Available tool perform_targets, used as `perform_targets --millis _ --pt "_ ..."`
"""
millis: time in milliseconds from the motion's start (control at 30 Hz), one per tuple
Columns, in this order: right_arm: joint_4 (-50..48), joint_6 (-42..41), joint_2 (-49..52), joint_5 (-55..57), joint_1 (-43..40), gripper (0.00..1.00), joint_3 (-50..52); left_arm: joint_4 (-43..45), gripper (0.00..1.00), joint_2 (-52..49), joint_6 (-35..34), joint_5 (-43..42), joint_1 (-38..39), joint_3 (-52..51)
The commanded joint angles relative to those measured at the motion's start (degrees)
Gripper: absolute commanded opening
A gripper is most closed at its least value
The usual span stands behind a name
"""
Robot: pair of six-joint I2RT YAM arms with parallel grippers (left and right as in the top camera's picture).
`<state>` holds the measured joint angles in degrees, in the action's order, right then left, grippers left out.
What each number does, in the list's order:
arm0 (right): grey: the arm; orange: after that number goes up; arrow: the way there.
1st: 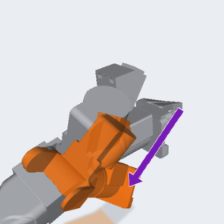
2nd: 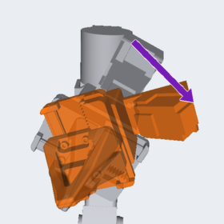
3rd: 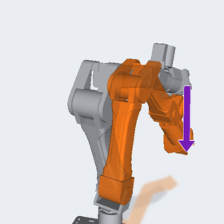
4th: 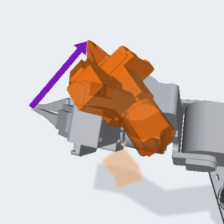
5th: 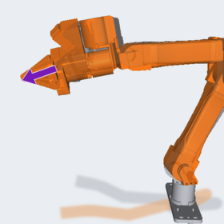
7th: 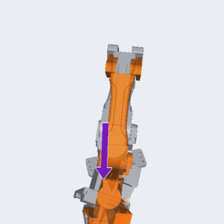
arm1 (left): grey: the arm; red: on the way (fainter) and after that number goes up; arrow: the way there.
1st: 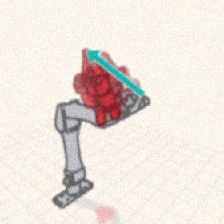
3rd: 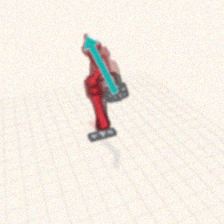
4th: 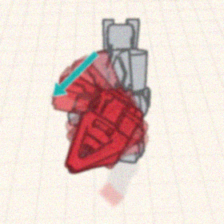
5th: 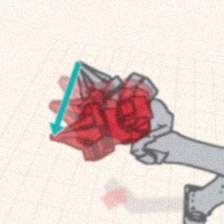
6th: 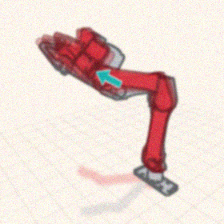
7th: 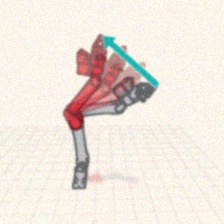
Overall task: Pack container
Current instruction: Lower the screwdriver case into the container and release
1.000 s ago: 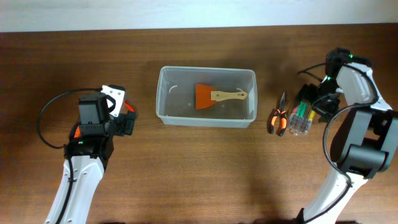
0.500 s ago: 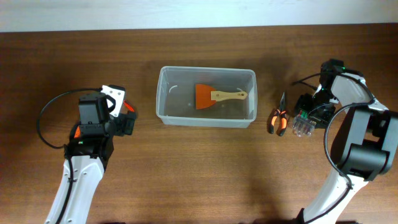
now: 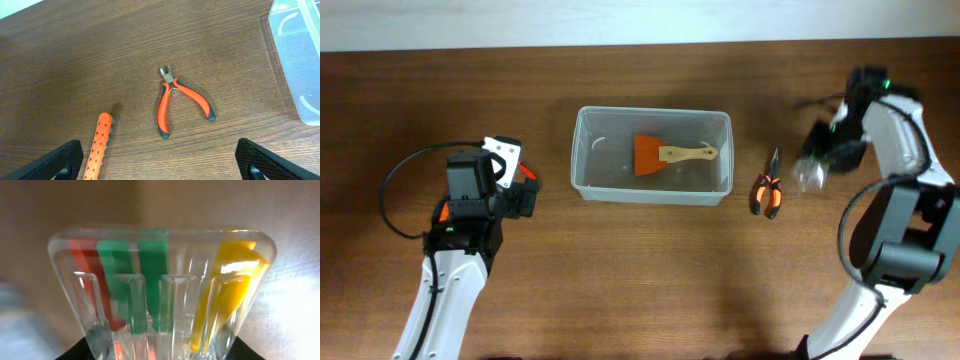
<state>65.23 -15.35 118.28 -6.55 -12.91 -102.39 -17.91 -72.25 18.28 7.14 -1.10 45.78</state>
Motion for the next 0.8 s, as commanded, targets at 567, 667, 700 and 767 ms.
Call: perform_targets --millis 567,667,700,767 --pt "-4.22 64.72 6.12 -1.84 44.09 0.34 -16.52 -0.02 0.99 -0.17 0.68 0.42 -0.35 1.2" --pt "-6.49 70.51 11.41 -1.81 43.93 0.34 -16.52 -0.02 0.99 -0.17 0.68 0.42 -0.35 1.2" --pt "-7.45 71.56 12.9 -1.81 43.85 0.35 -16.52 -0.02 0.99 -0.17 0.68 0.42 -0.35 1.2" --pt "-9.25 72.37 14.82 -1.84 43.87 0.42 -16.52 -0.02 0.99 -0.17 0.68 0.42 -0.35 1.2"
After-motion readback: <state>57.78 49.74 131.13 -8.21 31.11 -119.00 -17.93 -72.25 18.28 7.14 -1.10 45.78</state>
